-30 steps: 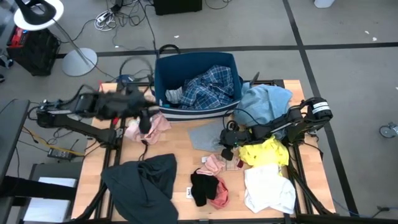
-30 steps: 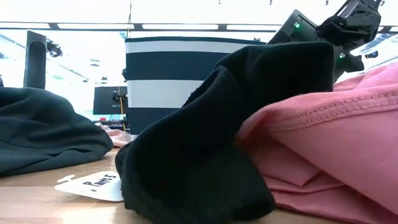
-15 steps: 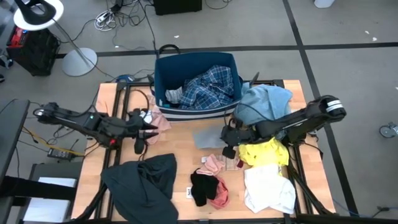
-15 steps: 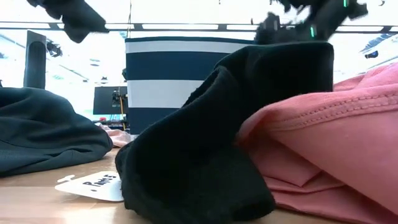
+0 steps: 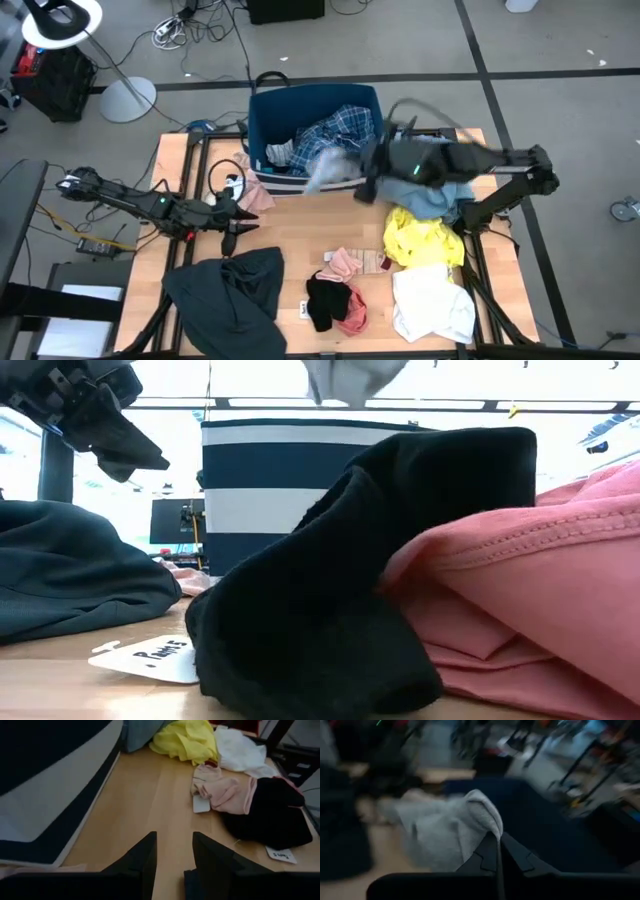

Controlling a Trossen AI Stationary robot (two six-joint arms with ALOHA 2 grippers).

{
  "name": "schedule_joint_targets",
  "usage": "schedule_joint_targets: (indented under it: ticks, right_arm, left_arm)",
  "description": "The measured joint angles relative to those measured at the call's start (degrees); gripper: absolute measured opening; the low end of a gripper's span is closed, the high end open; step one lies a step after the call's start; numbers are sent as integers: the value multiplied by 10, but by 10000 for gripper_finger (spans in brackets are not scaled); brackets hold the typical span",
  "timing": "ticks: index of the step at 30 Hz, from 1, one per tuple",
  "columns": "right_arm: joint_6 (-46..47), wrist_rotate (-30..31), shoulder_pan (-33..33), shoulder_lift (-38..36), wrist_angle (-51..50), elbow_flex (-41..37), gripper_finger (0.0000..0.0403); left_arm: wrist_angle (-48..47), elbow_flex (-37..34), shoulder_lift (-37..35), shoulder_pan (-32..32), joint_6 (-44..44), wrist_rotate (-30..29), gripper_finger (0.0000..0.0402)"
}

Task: Sort clothes
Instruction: Put the gray underwear into the blue laundry organizer, then put the striped light pink sock into the blue laundry organizer

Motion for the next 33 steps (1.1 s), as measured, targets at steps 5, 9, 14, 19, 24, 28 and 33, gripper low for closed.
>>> schedule_joint_targets:
  ticks: [5,9,14,19,24,28,33]
  right_arm:
    - [-50,-5,-82,16,4,82,2]
    - [-50,-58,-155,36,5,96,14]
    - [-14,-100,-221,80,-26,96,47]
    - [16,-143,-247,108,-42,95,105]
    - [17,-144,-240,102,-46,95,164]
    - [17,-144,-217,74,-64,96,197]
    - [39,-140,-177,36,-127,95,209]
  left_arm:
    - [8,-9,0,0,-2,4,131]
    - [13,-9,0,0,-2,4,131]
    - [15,-9,0,0,-14,4,131]
    - [18,-9,0,0,-18,4,131]
    - [20,-9,0,0,-20,3,131]
    - [21,-9,0,0,-21,3,131]
    - [23,-9,1,0,-26,3,131]
